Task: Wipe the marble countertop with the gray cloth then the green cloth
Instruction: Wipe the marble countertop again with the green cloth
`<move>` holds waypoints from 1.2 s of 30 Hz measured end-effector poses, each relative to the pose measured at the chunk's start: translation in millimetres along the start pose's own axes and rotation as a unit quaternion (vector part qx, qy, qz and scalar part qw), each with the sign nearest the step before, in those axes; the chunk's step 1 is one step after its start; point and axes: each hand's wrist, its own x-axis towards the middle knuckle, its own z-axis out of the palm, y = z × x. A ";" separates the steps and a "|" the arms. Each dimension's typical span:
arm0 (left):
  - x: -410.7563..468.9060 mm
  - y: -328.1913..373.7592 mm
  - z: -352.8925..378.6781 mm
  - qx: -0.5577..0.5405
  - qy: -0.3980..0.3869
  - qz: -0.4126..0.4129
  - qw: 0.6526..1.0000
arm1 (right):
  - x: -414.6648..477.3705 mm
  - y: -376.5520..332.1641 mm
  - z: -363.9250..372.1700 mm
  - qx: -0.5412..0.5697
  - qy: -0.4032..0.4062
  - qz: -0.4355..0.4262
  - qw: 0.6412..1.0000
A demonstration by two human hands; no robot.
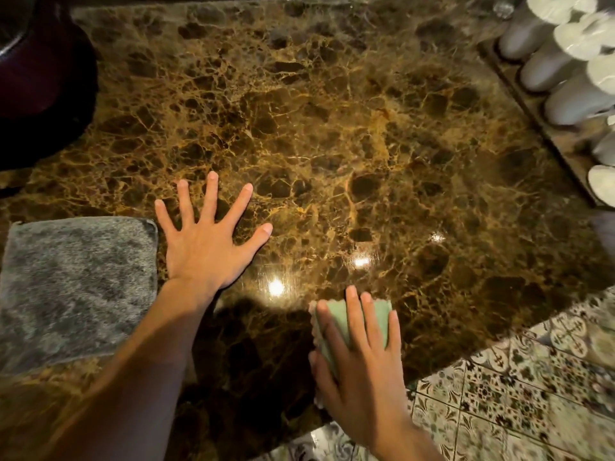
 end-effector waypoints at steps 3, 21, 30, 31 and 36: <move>-0.1 -0.2 -0.2 0.001 0.000 -0.001 1.000 | 0.0 -0.8 -1.2 0.013 -0.010 0.005 1.000; 0.5 0.0 2.6 0.003 0.014 -0.007 1.000 | 356.4 84.4 -93.6 0.034 0.013 0.114 0.993; -0.1 0.6 1.2 0.003 0.011 -0.007 1.000 | 270.7 78.3 -65.3 0.014 0.042 0.064 0.997; -0.1 0.5 0.9 0.002 0.010 -0.007 1.000 | 242.9 75.1 -58.5 0.011 0.041 0.056 0.998; -1.3 0.3 -0.1 0.002 0.009 -0.006 1.000 | 87.7 56.9 -23.4 0.000 0.036 0.031 0.999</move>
